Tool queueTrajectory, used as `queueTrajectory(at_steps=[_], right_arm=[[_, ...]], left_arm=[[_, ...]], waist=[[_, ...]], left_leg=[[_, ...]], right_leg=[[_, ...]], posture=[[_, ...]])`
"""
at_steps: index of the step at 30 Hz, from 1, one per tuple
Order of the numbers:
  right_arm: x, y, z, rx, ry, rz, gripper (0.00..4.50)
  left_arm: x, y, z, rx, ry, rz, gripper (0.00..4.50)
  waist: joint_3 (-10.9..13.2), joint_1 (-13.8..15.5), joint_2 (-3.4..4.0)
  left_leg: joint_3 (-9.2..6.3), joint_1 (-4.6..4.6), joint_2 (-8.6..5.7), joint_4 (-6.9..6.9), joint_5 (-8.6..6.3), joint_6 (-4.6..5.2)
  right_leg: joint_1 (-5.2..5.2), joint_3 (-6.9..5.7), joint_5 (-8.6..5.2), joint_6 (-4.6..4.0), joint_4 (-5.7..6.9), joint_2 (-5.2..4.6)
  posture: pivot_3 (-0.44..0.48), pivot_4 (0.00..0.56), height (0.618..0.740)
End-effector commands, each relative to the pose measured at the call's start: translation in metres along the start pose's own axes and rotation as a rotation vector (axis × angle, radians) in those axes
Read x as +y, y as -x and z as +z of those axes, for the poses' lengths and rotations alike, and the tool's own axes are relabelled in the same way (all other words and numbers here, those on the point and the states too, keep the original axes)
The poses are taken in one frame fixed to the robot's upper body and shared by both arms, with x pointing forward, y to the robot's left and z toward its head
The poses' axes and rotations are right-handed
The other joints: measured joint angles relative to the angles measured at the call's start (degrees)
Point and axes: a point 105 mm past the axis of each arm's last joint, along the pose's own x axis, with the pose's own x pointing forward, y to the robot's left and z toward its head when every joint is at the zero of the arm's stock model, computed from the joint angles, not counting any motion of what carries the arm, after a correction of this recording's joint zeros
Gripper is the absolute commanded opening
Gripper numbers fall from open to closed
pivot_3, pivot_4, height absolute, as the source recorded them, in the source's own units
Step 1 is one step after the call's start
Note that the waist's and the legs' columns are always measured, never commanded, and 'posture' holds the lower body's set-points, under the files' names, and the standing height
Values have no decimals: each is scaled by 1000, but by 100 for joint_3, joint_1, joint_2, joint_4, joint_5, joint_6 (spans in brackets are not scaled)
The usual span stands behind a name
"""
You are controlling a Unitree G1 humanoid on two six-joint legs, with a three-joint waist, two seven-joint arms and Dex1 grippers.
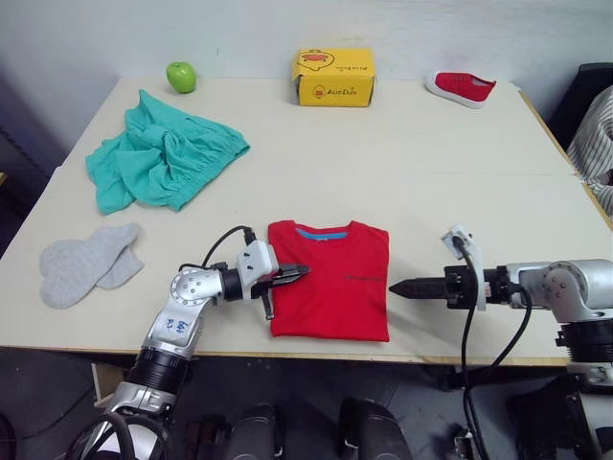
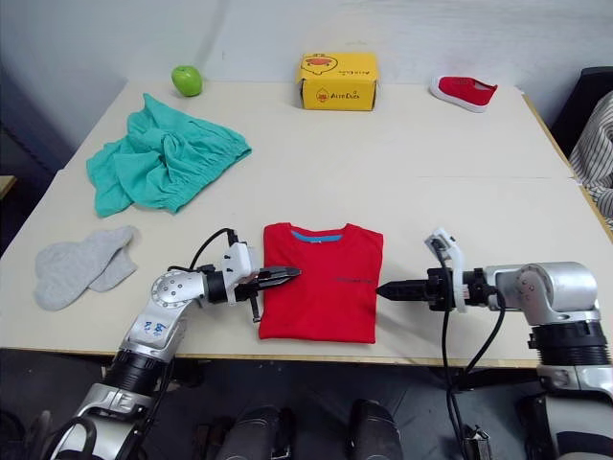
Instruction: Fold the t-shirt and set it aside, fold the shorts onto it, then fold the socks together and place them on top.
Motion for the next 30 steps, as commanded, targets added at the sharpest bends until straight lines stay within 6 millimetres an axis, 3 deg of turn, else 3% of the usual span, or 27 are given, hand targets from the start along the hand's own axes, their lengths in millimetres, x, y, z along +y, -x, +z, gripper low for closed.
queueTrajectory(at_steps=[1, 11, 16, 21, 24, 26, 30], right_arm=[[4, -23, -19, 68, -31, 19, 4468], [3, -52, -26, 99, -66, 20, 4468], [-1, -65, -21, 57, -72, -6, 3204], [0, -64, -22, 52, -61, -24, 1362], [1, -55, -18, 37, -54, -42, 254], [4, -43, -11, 3, -70, -43, 4], [0, -22, -2, -56, -89, -75, 0]], left_arm=[[3, -3, 3, -4, -34, 8, 0], [-5, 2, -6, 21, -9, -8, 0], [-5, 1, -6, 21, -6, -5, 0], [-4, 5, -6, 24, -1, -3, 0], [-12, 17, -4, -2, 15, -40, 0], [-13, 32, 3, -52, 58, -31, 176], [-11, 48, 26, -132, 54, -18, 1239]], waist=[[0, -5, -1], [-22, -114, -34], [-27, -163, -40], [-27, -148, -40], [-29, -148, -44], [-29, -142, -44], [-28, -29, -43]], left_leg=[[2, 2, 2, 0, -1, -2], [23, 21, 47, 2, -16, -24], [39, 32, 69, 2, -24, -35], [59, 40, 88, 2, -32, -48], [63, 38, 92, 1, -36, -49], [68, 39, 93, 2, -45, -40], [68, -5, 84, 17, -45, -40]], right_leg=[[0, 0, 0, 0, 0, 4], [0, 31, -2, -4, -1, 54], [0, 39, -7, -13, 1, 66], [-13, 61, -14, -27, 15, 79], [-19, 75, -16, -29, 14, 82], [-19, 89, -16, -29, 13, 79], [-73, 123, -16, -30, 29, 73]], posture=[[0, 150, 740], [0, 150, 740], [0, 150, 740], [0, 150, 740], [0, 150, 740], [0, 150, 740], [0, 150, 740]])
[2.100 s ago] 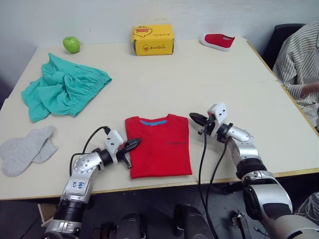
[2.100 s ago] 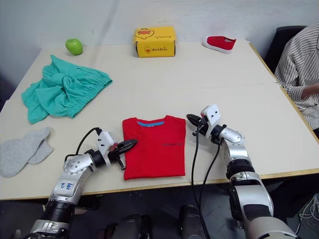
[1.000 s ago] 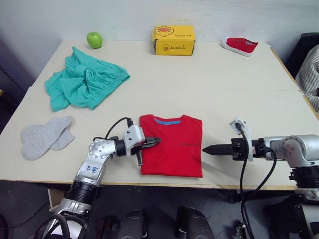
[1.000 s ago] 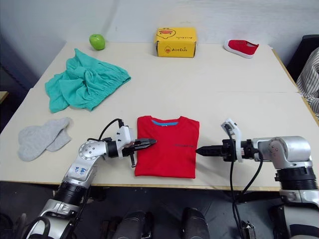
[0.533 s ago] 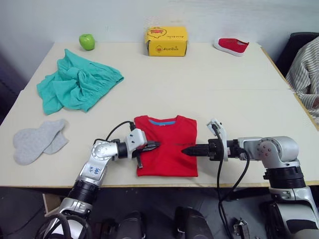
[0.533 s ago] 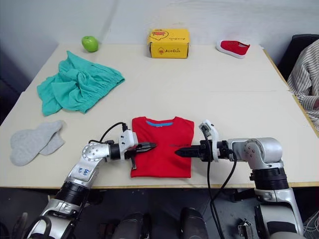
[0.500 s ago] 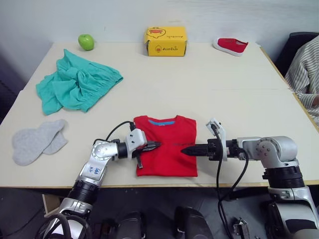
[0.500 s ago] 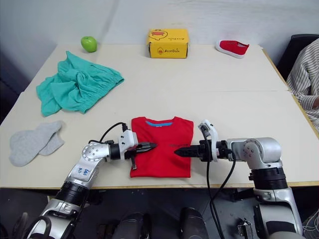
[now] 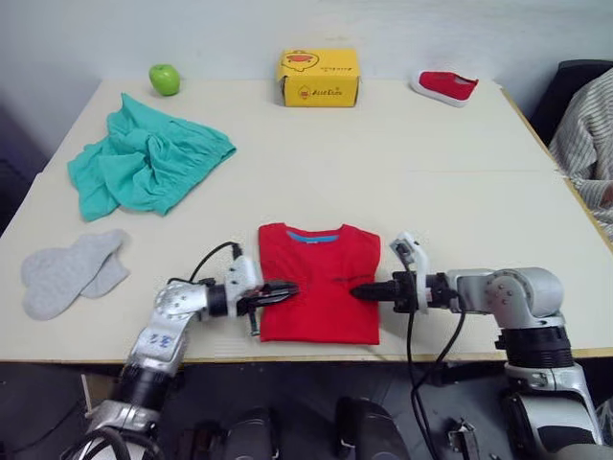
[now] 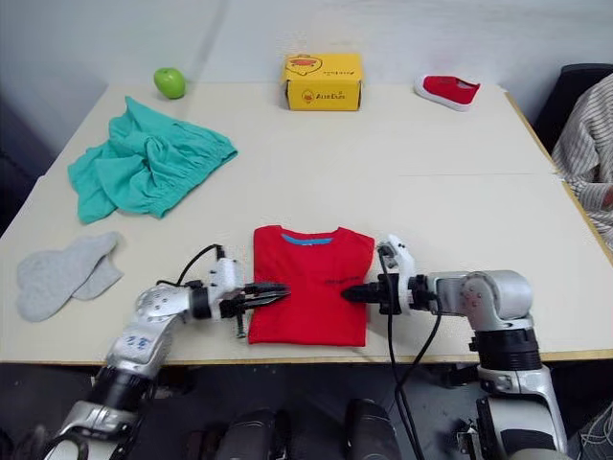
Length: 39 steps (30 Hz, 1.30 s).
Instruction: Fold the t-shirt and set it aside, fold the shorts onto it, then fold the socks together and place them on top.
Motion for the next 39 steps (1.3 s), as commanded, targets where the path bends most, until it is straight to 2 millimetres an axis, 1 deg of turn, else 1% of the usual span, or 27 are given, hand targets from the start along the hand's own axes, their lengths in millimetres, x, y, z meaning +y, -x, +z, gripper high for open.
queueTrajectory(at_steps=[1, 2, 3, 4, 5, 8, 9, 10, 11, 13, 14, 16, 18, 20, 21, 23, 24, 25, 28, 30, 32, 34, 35, 37, 38, 39], right_arm=[[-11, 24, 3, -46, -58, -59, 0], [-15, 34, 5, -70, -71, -79, 0], [-23, 48, 6, -94, -84, -120, 0], [-28, 58, 6, -108, -91, -147, 0], [-33, 69, 6, -124, -96, -177, 0], [-53, 113, 3, -164, -135, -286, 0], [-59, 127, 2, -178, -142, -322, 0], [-63, 135, 2, -186, -144, -343, 0], [-72, 150, 4, -203, -127, -386, 0], [-87, 176, 8, -225, -70, -464, 0], [-91, 184, 9, -225, -50, -482, 0], [-103, 197, 7, -145, 33, -553, 0], [-115, 208, 11, -83, 119, -623, 0], [-123, 214, 14, -58, 156, -661, 0], [-125, 215, 17, -71, 143, -661, 0], [-125, 212, 20, -87, 128, -629, 0], [-121, 209, 23, -89, 142, -581, 0], [-117, 206, 24, -90, 144, -542, 247], [-121, 213, 33, -113, 215, -603, 1017], [-121, 220, 32, -108, 260, -627, 1747], [-120, 233, 29, -64, 364, -676, 2458], [-118, 251, 33, -39, 519, -775, 3161], [-115, 259, 36, -16, 641, -825, 3508], [-103, 260, 38, 41, 864, -815, 4255], [-98, 258, 39, 52, 948, -810, 4484], [-93, 252, 42, 42, 1006, -795, 4484]], left_arm=[[3, 12, 42, -128, -88, 9, 1533], [3, 15, 50, -153, -102, 18, 1842], [3, 20, 58, -172, -110, 30, 2149], [2, 23, 62, -182, -111, 36, 2432], [1, 26, 65, -183, -107, 37, 2763], [-6, 39, 73, -184, -103, 37, 3779], [-8, 43, 75, -181, -98, 38, 4054], [-9, 46, 77, -179, -92, 40, 4358], [-11, 50, 78, -171, -91, 34, 4463], [-14, 58, 77, -146, -87, 32, 4463], [-15, 60, 77, -139, -86, 33, 4463], [-16, 66, 75, -124, -89, 36, 4463], [-17, 72, 73, -105, -83, 29, 4463], [-18, 77, 71, -93, -69, 27, 4463], [-18, 79, 70, -87, -65, 25, 4463], [-19, 81, 71, -81, -60, 22, 4463], [-19, 82, 71, -82, -59, 29, 4463], [-18, 83, 72, -84, -59, 40, 4487], [-17, 86, 69, -82, -48, 85, 4500], [-22, 88, 63, -67, -18, 86, 4500], [-23, 92, 58, -55, -1, 104, 4500], [-18, 98, 57, -64, -37, 158, 4500], [-14, 103, 56, -62, -62, 197, 4500], [-7, 113, 54, -60, -80, 274, 4500], [-5, 117, 53, -55, -80, 299, 4500], [-4, 123, 51, -45, -75, 319, 4500]], waist=[[2, 99, 2], [2, 123, 3], [2, 142, 4], [3, 164, 6], [4, 172, 6], [6, 165, 10], [6, 162, 10], [7, 158, 11], [7, 152, 10], [7, 119, 11], [8, 106, 13], [10, 74, 15], [11, 45, 15], [14, -8, 20], [17, -34, 25], [20, -63, 29], [20, -65, 30], [21, -64, 32], [23, -66, 35], [24, -67, 36], [25, -61, 38], [34, -19, 54], [38, 9, 63], [39, 19, 65], [38, 16, 66], [38, 4, 66]], left_leg=[[3, -12, -1, 10, -1, 2], [3, -21, -6, 18, -3, 9], [3, -25, -11, 22, -7, 17], [4, -28, -17, 25, -12, 27], [7, -36, -22, 27, -17, 36], [23, -40, -35, 28, -24, 48], [24, -41, -36, 27, -26, 51], [28, -41, -36, 27, -27, 52], [34, -40, -37, 27, -29, 55], [42, -40, -35, 27, -29, 55], [53, -36, -35, 27, -29, 55], [66, -28, -35, 27, -28, 57], [83, -12, -30, 25, -30, 59], [102, 6, -21, 19, -32, 53], [103, 7, -20, 18, -32, 50], [108, 6, -14, 16, -32, 42], [111, 6, -7, 17, -30, 36], [114, 6, -3, 17, -29, 34], [122, 7, -1, 17, -29, 34], [127, 8, -1, 18, -30, 35], [131, 11, -1, 18, -31, 34], [131, 11, 0, 18, -32, 33], [131, 10, -3, 19, -33, 36], [139, 13, -5, 22, -34, 38], [140, 14, -3, 21, -35, 37], [142, 19, -1, 20, -35, 35]], right_leg=[[-9, 2, 0, 0, 2, 0], [-12, 4, 3, 4, 1, -1], [-12, 8, 5, 8, -1, -6], [-14, 12, 7, 11, -4, -8], [-17, 16, 11, 19, -7, -10], [-25, 16, 15, 26, -13, -13], [-25, 15, 16, 26, -15, -12], [-26, 13, 16, 27, -20, -12], [-27, 11, 16, 28, -22, -11], [-28, 8, 19, 34, -28, -9], [-28, 9, 22, 39, -33, -8], [-28, 16, 26, 47, -53, -9], [-26, 27, 27, 49, -53, -9], [-27, 40, 27, 47, -46, -7], [-28, 40, 26, 46, -45, -7], [-35, 42, 22, 39, -39, -4], [-35, 42, 21, 36, -38, 2], [-35, 42, 20, 35, -39, 6], [-35, 45, 20, 35, -32, 9], [-36, 49, 20, 35, -34, 7], [-38, 53, 20, 35, -41, 7], [-39, 52, 20, 35, -41, 6], [-38, 52, 20, 35, -41, 2], [-40, 57, 20, 36, -37, 0], [-41, 57, 20, 36, -37, 2], [-39, 59, 20, 36, -35, 4]], posture=[[0, 150, 740], [0, 150, 740], [0, 150, 740], [0, 150, 740], [0, 150, 740], [0, 150, 740], [0, 150, 740], [0, 150, 740], [0, 150, 740], [0, 150, 740], [0, 150, 740], [0, 150, 740], [0, 150, 740], [0, 150, 740], [0, 150, 740], [0, 150, 740], [0, 150, 740], [0, 150, 740], [0, 150, 740], [0, 150, 740], [0, 150, 740], [0, 150, 740], [0, 150, 740], [0, 150, 740], [0, 150, 740], [0, 150, 740]])
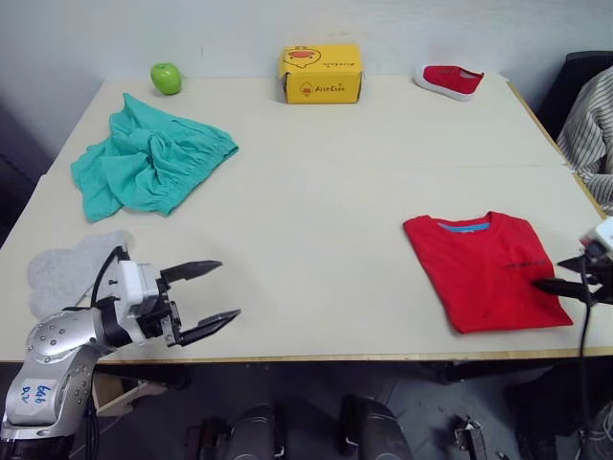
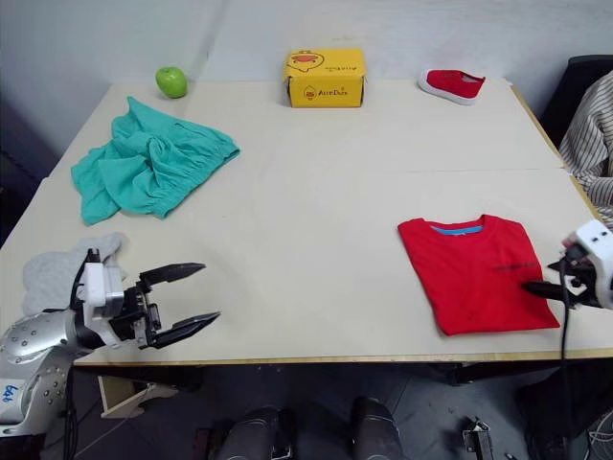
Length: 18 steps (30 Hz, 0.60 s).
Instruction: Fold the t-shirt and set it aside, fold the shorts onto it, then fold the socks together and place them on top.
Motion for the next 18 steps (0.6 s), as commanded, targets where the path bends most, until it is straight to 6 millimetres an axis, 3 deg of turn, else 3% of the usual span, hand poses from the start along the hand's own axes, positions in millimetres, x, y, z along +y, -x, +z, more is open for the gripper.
queueTrajectory(at_steps=[1, 4, 7, 11, 13, 15, 18], right_arm=[[3, 10, 39, -147, 245, -25, 4484], [43, -6, 70, -349, 325, 95, 4484], [89, -16, 98, -577, 336, 212, 4484], [140, -24, 105, -724, 362, 305, 4484], [173, -33, 109, -836, 288, 328, 4484], [191, -36, 119, -937, 194, 303, 4484], [217, -43, 136, -1002, 121, 273, 4484]], left_arm=[[10, 20, -1, 26, -36, 98, 4500], [8, 49, -21, 162, -90, 129, 4500], [17, 83, -29, 197, -76, 252, 4500], [18, 115, -36, 247, -66, 398, 4500], [13, 152, -52, 340, 2, 564, 4500], [11, 179, -60, 431, 14, 701, 4500], [11, 194, -59, 422, 64, 853, 4500]], waist=[[0, -64, -1], [1, -149, -5], [5, -175, -15], [7, -43, -11], [-7, -37, -34], [-13, -67, -50], [-11, -79, -50]], left_leg=[[1, 5, 3, -1, 0, -1], [11, 20, 18, -4, -7, -13], [14, 26, 51, -2, -23, -38], [11, 18, 66, -2, -34, -42], [11, 18, 66, 3, -42, -38], [11, 19, 80, 4, -56, -42], [15, 17, 80, 10, -74, -14]], right_leg=[[2, 1, 0, 0, 0, 2], [3, 18, -1, -1, 4, 15], [3, 24, -8, -16, 5, 51], [-10, 22, -17, -31, 8, 65], [-8, 24, -17, -31, 5, 64], [-4, 24, -20, -36, 0, 68], [-8, 29, -20, -37, 1, 65]], posture=[[0, 150, 740], [0, 150, 740], [0, 150, 740], [0, 150, 740], [0, 150, 740], [0, 150, 740], [0, 150, 740]])
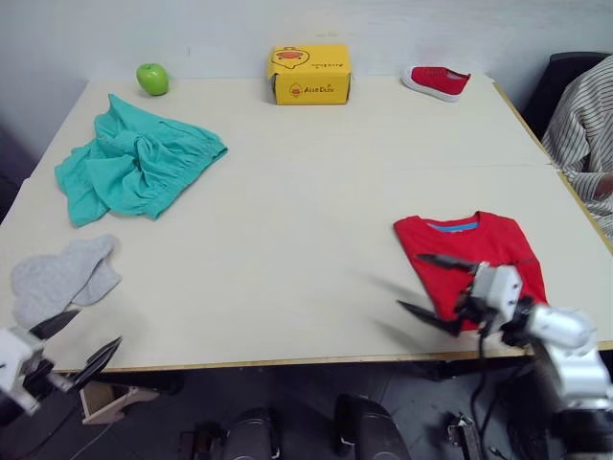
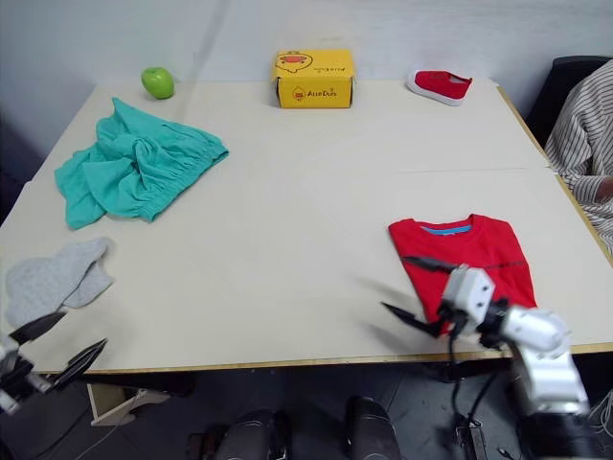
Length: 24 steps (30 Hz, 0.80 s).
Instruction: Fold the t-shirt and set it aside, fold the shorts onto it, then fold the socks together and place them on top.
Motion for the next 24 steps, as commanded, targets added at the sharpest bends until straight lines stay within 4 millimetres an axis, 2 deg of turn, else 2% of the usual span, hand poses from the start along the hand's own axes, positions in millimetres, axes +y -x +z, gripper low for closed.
queueTrajectory(at_steps=[1, 3, 6, 9, 10, 12, 14, 16, 19, 24], right_arm=[[9, -23, 20, -84, 49, -51, 4484], [14, -30, 18, -90, 30, -79, 4484], [15, -34, 13, -75, 29, -102, 4484], [12, -37, 14, -71, 38, -107, 4484], [7, -38, 15, -71, 51, -112, 4484], [0, -39, 15, -69, 69, -123, 4484], [-3, -39, 14, -65, 79, -130, 4484], [-6, -40, 14, -60, 88, -138, 4484], [-7, -39, 16, -56, 93, -153, 4484], [-12, -32, 23, -55, 123, -209, 4484]], left_arm=[[14, 10, 9, -25, 50, 139, 4500], [5, -2, 18, -53, 146, 100, 4500], [3, -37, 39, -54, 142, 46, 4500], [15, -74, 61, -54, 100, 39, 4500], [23, -98, 72, -62, 78, 45, 4500], [33, -132, 90, -66, 38, 47, 4500], [41, -153, 99, -62, 9, 60, 4500], [53, -185, 109, -34, -36, 96, 4500], [62, -217, 114, 33, -30, 142, 4500], [52, -238, 106, 102, 90, 130, 4500]], waist=[[-2, 10, -3], [-9, 32, -15], [-16, 117, -25], [-19, 180, -30], [-18, 201, -29], [-23, 201, -34], [-29, 132, -42], [-31, 98, -45], [-32, 86, -52], [-30, -26, -59]], left_leg=[[1, 1, -2, 5, -2, 8], [-5, 2, 0, 5, -16, -16], [-12, 2, 0, 5, -13, -22], [-12, 1, 0, 5, -1, -40], [-9, 2, 0, 5, 1, -45], [3, 2, -3, 5, 27, -31], [15, 0, -7, 4, 46, -47], [43, 4, -12, -4, 47, -50], [74, -15, -35, -4, 52, -54], [114, -16, -43, -9, 42, -43]], right_leg=[[-1, 5, 0, 0, 7, -6], [-2, 17, 6, -9, 7, -37], [-4, 43, 3, -18, 15, -40], [-13, 43, 0, -25, 33, -17], [-13, 44, 0, -26, 37, 5], [-26, 28, 0, -26, 52, 24], [-36, 27, 1, -26, 76, 22], [-49, 39, 0, -26, 101, 26], [-69, 32, 0, -27, 96, 41], [-71, 43, -3, -21, 88, 33]], posture=[[0, 150, 740], [0, 150, 740], [0, 150, 740], [0, 150, 740], [0, 150, 740], [0, 150, 740], [0, 150, 740], [0, 150, 740], [0, 150, 740], [0, 150, 740]])
